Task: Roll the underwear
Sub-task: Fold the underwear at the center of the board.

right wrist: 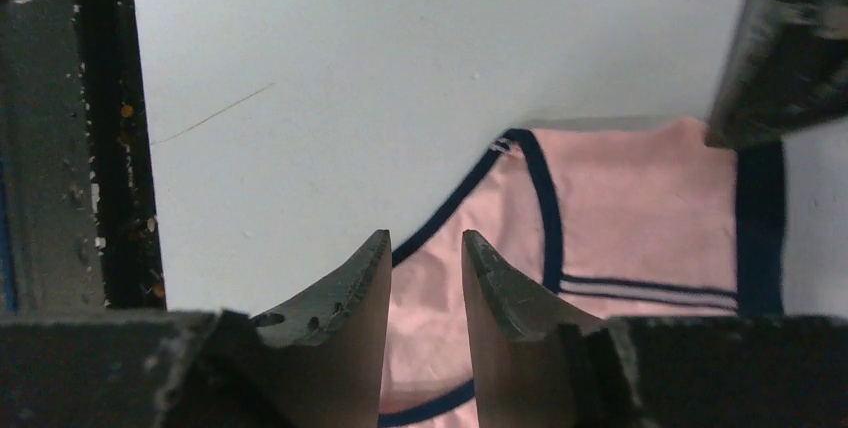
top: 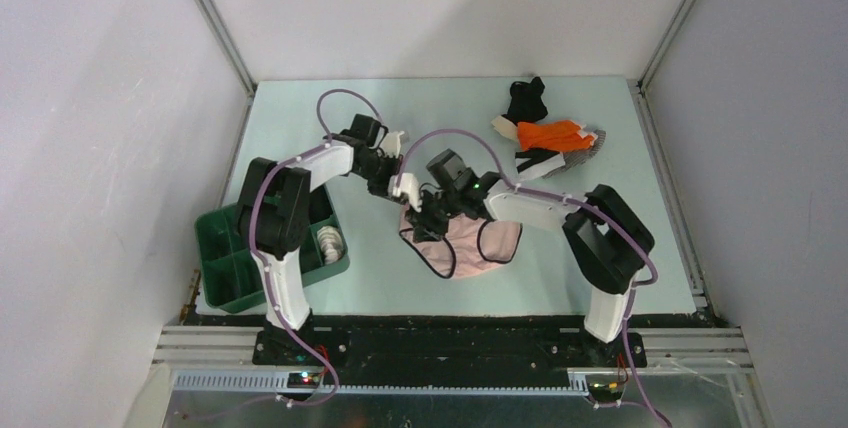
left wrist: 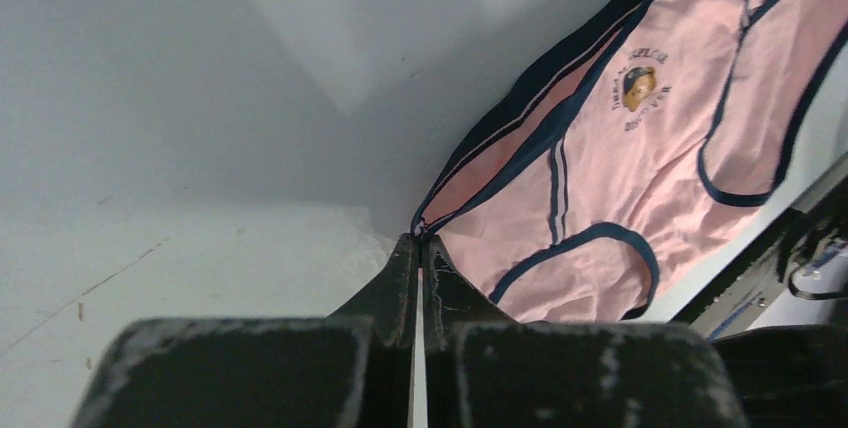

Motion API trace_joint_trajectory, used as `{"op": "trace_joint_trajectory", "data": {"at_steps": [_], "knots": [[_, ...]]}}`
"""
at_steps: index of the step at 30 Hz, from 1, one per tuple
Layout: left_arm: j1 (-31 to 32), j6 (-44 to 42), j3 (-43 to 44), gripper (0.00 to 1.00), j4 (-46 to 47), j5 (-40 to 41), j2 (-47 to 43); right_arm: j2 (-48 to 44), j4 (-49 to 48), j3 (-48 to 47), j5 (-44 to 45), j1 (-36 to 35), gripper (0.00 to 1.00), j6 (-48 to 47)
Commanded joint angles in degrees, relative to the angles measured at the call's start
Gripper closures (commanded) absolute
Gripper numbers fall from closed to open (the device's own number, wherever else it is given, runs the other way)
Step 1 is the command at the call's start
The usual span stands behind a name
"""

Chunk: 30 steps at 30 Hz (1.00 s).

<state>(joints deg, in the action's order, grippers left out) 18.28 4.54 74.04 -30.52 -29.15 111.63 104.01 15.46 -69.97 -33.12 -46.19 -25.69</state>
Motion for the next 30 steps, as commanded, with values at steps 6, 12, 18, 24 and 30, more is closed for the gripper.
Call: {"op": "trace_joint_trajectory", "data": {"at_steps": [6, 12, 18, 24, 30], "knots": [[-2.6, -0.4, 0.5, 1.0, 1.5, -9.0, -1.0, 6.0, -9.8, -5.1, 9.6, -4.4, 0.6, -5.0], [-2.5, -0.3, 1.4, 1.0, 0.9, -8.8, 0.5, 10.1, -8.7, -9.0, 12.3, -5.1, 0.64, -5.1], [-2.5, 0.0, 2.2, 1.0, 0.6, -7.7, 1.4, 13.7, -3.1, -14.1, 12.1, -5.1, 0.68, -3.4], [-2.7, -1.3, 3.0, 1.0, -1.8, 1.1, 1.1, 13.6, -0.9, -14.2, 12.0, -5.8, 0.71, -2.4], [-2.8, -1.5, 2.9, 1.0, -2.0, 1.7, 1.1, 14.6, 1.1, -15.2, 12.2, -6.6, 0.65, -1.6]]}}
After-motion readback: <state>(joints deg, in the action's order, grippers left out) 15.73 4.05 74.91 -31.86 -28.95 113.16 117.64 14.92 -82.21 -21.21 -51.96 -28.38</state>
